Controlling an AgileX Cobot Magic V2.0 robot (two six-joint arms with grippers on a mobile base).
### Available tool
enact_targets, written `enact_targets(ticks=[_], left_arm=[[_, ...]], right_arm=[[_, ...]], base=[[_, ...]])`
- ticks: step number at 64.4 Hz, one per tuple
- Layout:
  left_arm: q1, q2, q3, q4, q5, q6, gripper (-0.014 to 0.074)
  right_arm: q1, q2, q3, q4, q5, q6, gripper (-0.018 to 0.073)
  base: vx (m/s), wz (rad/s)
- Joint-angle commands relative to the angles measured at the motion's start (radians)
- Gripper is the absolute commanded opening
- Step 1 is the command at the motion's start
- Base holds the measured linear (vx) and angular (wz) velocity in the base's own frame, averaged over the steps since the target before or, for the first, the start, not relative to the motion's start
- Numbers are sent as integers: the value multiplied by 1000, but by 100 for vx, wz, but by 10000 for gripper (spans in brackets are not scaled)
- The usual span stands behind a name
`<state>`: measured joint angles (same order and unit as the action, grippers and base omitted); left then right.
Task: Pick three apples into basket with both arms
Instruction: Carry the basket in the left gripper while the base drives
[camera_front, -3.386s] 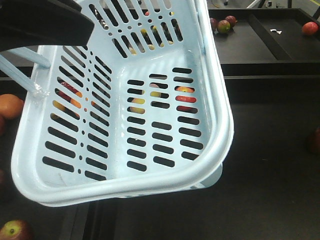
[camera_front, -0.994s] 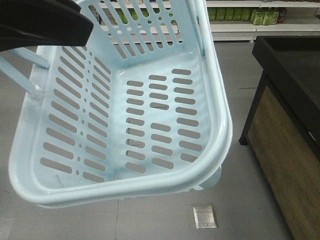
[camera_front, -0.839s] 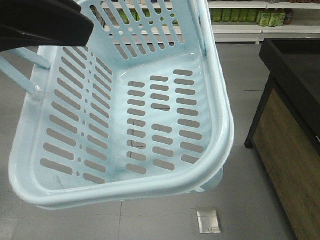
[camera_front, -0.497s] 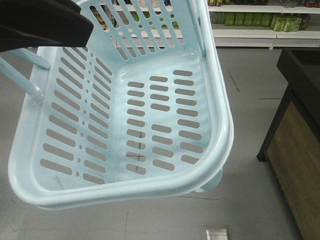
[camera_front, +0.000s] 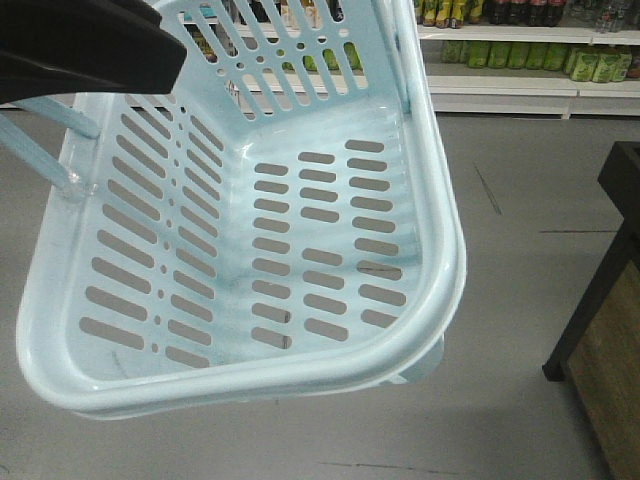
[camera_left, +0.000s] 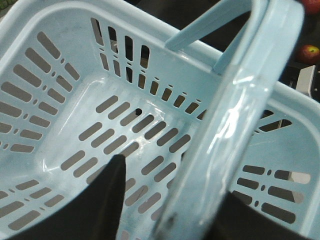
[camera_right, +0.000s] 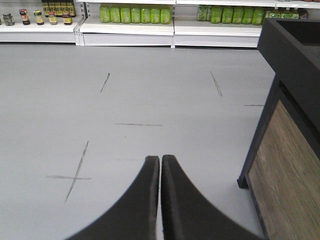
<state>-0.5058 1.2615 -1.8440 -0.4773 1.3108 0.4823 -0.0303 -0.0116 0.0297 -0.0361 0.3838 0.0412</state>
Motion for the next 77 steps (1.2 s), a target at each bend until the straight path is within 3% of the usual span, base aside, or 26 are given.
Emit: enact_targets(ticks=[1, 42, 65, 77], left_arm=[[-4, -21, -28, -43, -59, -6, -8], [-4, -21, -28, -44, -59, -6, -6], [-4, -10, -28, -45, -71, -6, -6], [-3, -42, -28, 16, -64, -6, -6]], right_arm=[[1, 4, 2, -9, -75, -4, -4], [1, 4, 2, -9, -76, -4, -4], [8, 13, 2, -6, -84, -4, -4], [9, 12, 2, -7, -76, -4, -4]], base=[[45, 3], [46, -15], [38, -94], [25, -119]])
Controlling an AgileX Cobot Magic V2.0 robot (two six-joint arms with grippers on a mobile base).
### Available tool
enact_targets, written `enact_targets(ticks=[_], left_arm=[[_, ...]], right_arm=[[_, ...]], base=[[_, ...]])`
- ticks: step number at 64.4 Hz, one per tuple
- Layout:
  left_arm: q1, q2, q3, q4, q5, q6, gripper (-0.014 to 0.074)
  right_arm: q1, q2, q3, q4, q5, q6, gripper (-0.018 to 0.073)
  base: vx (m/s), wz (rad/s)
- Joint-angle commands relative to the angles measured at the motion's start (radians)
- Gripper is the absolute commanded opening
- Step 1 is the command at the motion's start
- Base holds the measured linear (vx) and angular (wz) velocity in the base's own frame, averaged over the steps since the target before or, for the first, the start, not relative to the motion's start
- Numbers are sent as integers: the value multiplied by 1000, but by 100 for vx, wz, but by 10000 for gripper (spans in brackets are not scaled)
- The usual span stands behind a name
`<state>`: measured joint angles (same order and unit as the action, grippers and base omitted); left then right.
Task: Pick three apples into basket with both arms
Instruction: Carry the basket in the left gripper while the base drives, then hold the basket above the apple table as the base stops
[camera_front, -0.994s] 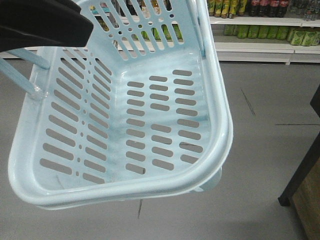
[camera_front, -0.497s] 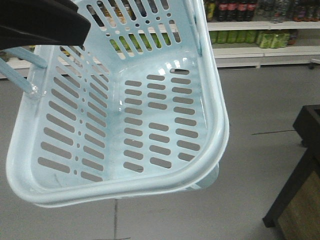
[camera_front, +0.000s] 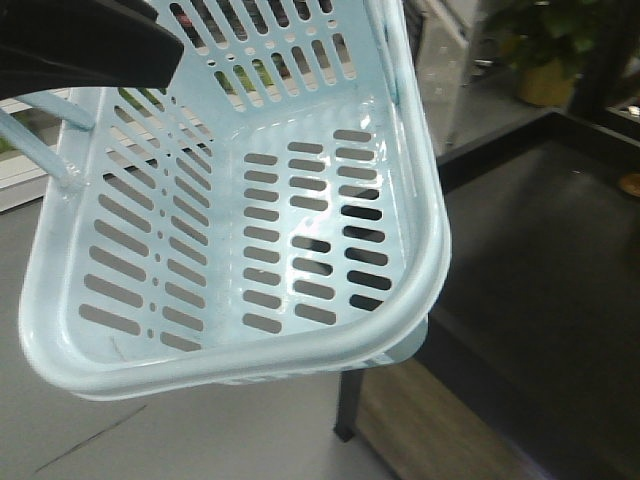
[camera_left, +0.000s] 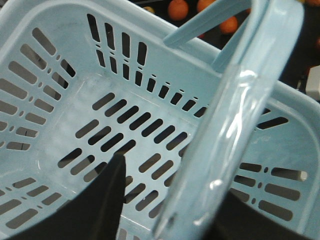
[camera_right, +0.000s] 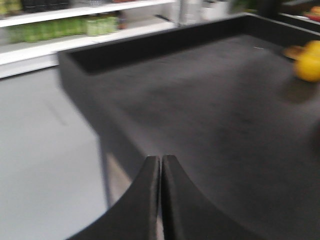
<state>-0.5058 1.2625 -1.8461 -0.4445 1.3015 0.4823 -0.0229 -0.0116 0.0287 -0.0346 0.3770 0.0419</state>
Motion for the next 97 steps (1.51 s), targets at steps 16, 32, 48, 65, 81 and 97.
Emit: enact_targets(ticks=[16, 32, 48, 65, 81, 97], left_arm=[[-4, -64, -26, -16, -85, -6, -6], [-4, -76, -26, -18, -80, -6, -6], [-4, -76, -26, -21, -80, -6, -6], [-4, -76, -26, -21, -81, -6, -6], [-4, -75, -26, -21, -81, -6, -6], [-4, -52, -26, -17, -81, -6, -6]], right_arm=[[6, 19, 3, -14, -74, -5, -4], [5, 18, 3, -14, -74, -5, -4], [5, 18, 3, -14, -74, -5, -4], [5, 18, 3, -14, -74, -5, -4], [5, 18, 3, -14, -74, -5, -4], [5, 18, 3, -14, -74, -5, -4]], base=[[20, -111], [17, -98], [14, -83], [12, -71], [10, -45], [6, -14]])
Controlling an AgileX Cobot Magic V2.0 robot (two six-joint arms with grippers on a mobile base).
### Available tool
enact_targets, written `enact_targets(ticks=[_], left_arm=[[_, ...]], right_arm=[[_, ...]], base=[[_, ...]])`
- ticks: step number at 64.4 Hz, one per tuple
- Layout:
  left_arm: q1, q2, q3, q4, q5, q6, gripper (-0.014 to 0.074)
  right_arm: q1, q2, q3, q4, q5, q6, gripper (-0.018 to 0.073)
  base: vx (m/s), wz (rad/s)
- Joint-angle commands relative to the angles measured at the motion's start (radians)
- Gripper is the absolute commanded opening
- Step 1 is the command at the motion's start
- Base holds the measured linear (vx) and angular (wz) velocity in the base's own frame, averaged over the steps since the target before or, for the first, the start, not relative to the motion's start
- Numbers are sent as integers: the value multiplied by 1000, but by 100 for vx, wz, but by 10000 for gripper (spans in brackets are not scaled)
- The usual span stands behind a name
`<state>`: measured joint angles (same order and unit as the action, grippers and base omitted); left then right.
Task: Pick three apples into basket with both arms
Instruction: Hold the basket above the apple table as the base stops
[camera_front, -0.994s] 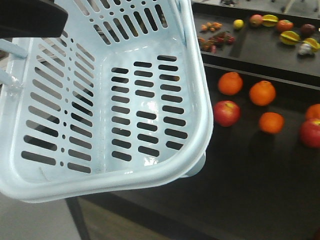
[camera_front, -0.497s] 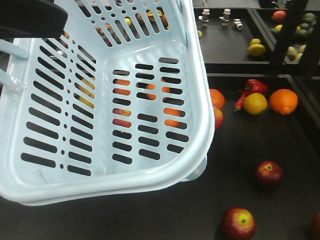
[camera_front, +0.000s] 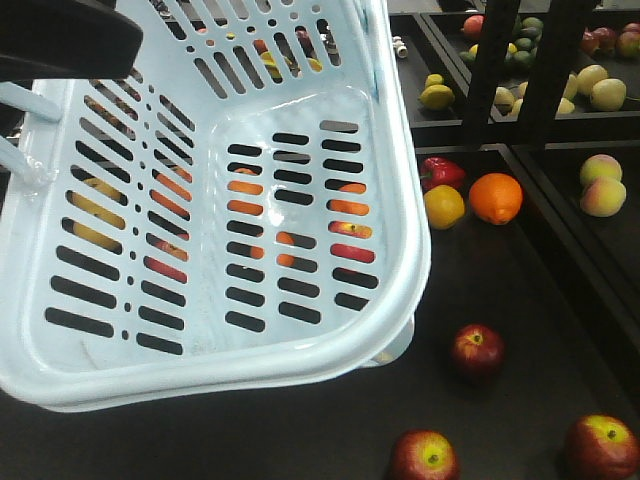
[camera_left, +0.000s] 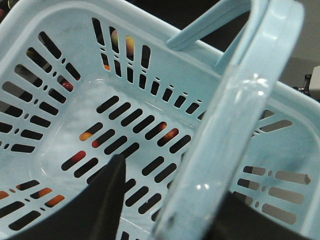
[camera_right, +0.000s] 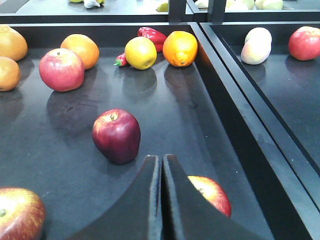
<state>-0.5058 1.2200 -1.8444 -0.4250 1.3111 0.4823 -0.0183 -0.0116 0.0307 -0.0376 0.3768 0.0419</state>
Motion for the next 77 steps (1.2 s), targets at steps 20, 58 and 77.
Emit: enact_targets(ticks=[20, 58, 77], left_arm=[[-4, 1, -27, -38, -91, -6, -6], [-4, 1, -27, -43, -101, -6, -6], [-4, 43, -16, 72, -123, 13, -6]], right_arm=[[1, 18, 1, -11, -73, -5, -4], [1, 18, 1, -11, -72, -5, -4], [1, 18, 1, -11, -72, -5, -4]], base=[[0, 0], [0, 0], [0, 0]])
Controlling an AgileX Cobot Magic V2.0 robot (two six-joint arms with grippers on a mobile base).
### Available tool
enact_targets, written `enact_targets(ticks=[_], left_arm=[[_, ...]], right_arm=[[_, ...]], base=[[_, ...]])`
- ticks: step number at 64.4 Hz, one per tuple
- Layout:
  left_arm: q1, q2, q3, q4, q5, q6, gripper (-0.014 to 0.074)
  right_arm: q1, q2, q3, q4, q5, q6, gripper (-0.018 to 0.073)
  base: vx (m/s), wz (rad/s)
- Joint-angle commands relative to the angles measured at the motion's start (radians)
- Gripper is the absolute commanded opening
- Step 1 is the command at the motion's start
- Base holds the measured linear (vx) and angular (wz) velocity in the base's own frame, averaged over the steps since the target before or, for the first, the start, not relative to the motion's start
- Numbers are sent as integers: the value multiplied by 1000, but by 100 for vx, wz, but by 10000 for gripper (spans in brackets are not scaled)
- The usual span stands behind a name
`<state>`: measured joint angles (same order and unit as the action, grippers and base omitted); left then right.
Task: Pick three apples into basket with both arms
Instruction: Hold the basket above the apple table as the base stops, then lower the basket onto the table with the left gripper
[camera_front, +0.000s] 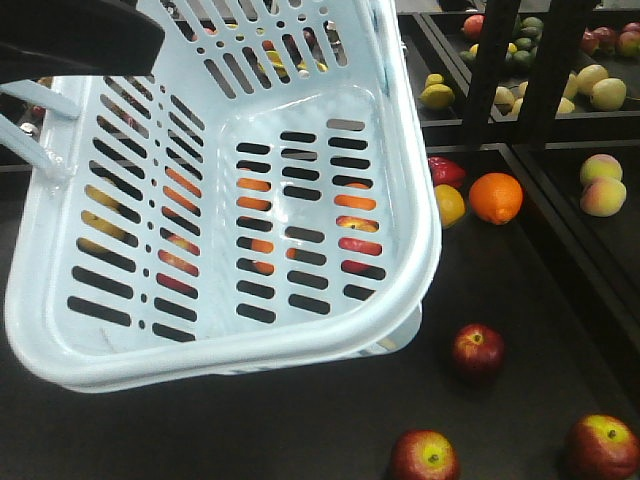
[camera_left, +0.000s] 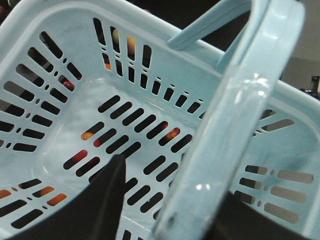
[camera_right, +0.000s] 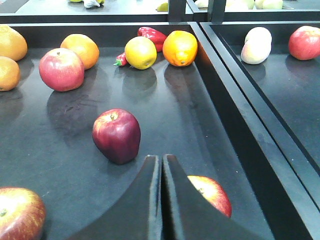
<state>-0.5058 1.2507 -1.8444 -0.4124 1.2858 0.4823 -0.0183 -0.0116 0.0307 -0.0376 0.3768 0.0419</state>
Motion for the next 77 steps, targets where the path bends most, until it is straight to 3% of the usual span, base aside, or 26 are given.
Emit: enact_targets(ticks=[1, 7, 19, 28, 45, 64, 77], left_arm=[[-4, 25, -13, 82, -96, 18, -6], [-4, 93, 15, 231, -67, 50, -6], [-4, 228, 37, 326, -101, 158, -6], [-4, 331, 37, 324, -153, 187, -6], [-4, 490, 37, 296, -133, 187, -6], [-4, 595, 37, 145, -95, 187, -6], [-4, 627, 42, 136, -57, 183, 2]], right_arm=[[1, 18, 1, -11, -72, -5, -4], [1, 18, 1, -11, -75, -5, -4], [1, 18, 1, -11, -75, -5, -4], [1, 18, 1, -11, -75, -5, -4], [1, 18, 1, -11, -75, -5, -4], [1, 18, 1, -11, -72, -5, -4], [1, 18, 1, -11, -73, -5, -4]], base=[[0, 0], [0, 0], [0, 0], [0, 0], [0, 0], [0, 0], [0, 0]])
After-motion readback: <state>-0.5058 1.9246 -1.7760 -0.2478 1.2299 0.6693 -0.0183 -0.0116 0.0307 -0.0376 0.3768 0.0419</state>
